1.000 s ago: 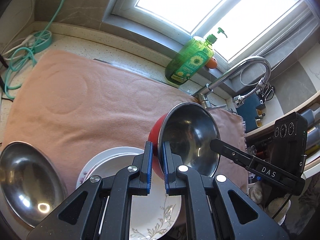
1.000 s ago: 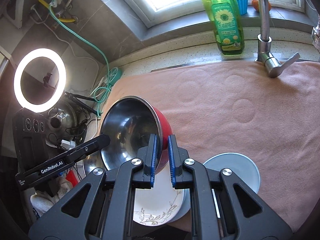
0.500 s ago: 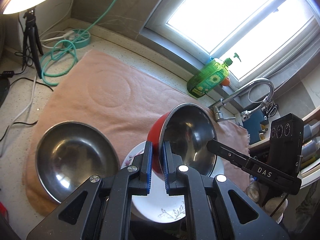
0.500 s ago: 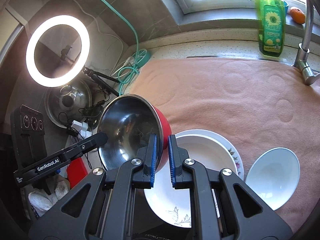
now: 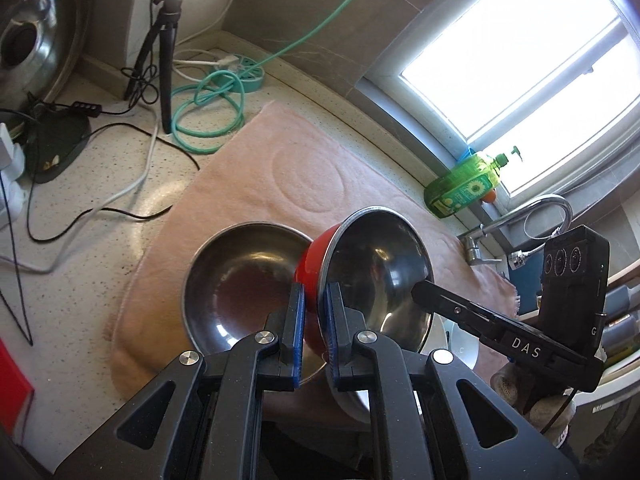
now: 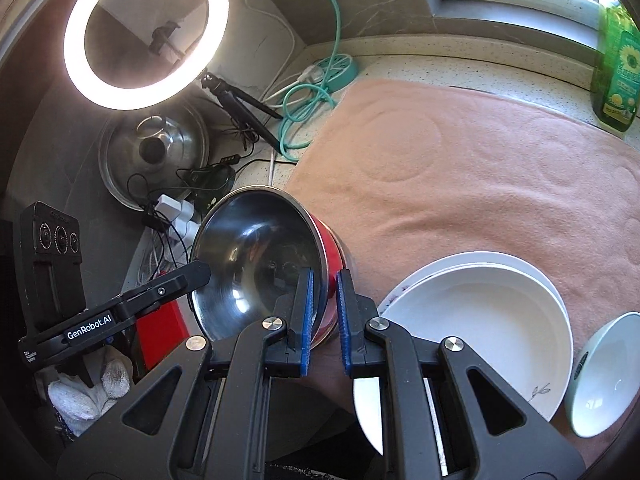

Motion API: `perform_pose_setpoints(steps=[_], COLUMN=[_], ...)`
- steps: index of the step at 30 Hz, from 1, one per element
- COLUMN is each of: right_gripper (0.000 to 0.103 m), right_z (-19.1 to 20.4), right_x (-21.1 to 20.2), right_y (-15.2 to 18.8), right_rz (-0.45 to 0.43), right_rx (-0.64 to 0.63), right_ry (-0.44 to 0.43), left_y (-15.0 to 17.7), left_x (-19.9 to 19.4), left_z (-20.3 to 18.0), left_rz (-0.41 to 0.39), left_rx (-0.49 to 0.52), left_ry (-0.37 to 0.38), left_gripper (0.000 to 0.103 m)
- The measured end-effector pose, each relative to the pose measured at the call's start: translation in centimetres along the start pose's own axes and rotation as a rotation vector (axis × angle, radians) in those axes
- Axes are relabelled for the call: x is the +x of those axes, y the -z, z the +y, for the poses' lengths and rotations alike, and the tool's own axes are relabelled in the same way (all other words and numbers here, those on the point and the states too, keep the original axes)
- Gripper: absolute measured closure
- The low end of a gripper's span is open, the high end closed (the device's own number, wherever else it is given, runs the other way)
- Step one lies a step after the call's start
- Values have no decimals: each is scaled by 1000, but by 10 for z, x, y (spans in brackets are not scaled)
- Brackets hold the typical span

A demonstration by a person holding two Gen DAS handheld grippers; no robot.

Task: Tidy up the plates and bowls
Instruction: 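Lift the red-outside bowl with both grippers and carry it over the plain steel bowl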

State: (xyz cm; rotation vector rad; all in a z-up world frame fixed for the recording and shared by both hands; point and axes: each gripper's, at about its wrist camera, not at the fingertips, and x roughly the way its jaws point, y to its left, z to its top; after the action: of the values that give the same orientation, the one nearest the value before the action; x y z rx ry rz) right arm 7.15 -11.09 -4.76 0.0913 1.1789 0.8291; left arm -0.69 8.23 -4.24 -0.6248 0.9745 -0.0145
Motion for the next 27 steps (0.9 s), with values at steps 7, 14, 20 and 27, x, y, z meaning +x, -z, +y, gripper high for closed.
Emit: perform_pose_setpoints(steps=[7,14,20,27], right_gripper=[92,91,91,91], right_z=[10,11,9,9], right_x=[34,55,65,71], right_y=[4,4,3,2], right_rz=[63,90,110,123], right_rx=[-19,-22,-26,-33], right_ry=[22,68,91,100], left_y=[9,12,12,12], left_x=[7,19,29,34], left_z=[32,44,46,49], left_rz=[28,62,93,109], left_rx=[-52,-46,-22,-21], left_ry=[-36,-64,-83,-97], left_gripper=[95,95,95,95])
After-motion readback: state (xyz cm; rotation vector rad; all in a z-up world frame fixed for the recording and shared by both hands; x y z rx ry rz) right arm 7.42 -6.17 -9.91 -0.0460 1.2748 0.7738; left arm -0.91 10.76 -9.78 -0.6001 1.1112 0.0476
